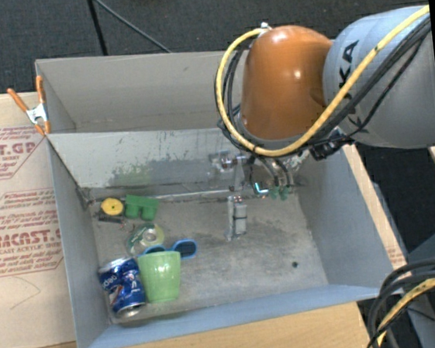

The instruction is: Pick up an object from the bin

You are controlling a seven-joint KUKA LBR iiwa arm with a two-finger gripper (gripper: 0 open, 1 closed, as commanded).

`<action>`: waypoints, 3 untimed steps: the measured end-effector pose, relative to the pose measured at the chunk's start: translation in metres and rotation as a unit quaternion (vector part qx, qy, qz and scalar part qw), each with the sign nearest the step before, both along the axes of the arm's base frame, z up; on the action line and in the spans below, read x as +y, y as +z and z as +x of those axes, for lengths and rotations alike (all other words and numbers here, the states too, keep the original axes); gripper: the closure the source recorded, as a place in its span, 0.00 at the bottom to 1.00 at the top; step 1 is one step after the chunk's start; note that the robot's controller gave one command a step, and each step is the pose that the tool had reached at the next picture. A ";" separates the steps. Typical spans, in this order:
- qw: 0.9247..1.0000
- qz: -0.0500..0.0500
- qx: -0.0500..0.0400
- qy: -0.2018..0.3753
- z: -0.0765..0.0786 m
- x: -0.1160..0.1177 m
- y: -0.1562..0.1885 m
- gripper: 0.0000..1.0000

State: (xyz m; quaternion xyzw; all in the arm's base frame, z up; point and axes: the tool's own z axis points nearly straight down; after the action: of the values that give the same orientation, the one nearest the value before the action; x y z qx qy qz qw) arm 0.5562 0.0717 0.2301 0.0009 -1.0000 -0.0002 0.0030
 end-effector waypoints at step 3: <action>0.977 0.002 -0.005 0.214 0.018 0.059 -0.160 1.00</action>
Offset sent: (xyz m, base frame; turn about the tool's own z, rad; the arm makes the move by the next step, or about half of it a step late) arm -0.0386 0.0451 -0.1055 -0.2723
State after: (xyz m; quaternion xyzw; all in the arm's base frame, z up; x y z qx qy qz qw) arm 0.5743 0.1311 0.0706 0.2152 -0.9766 -0.0013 -0.0018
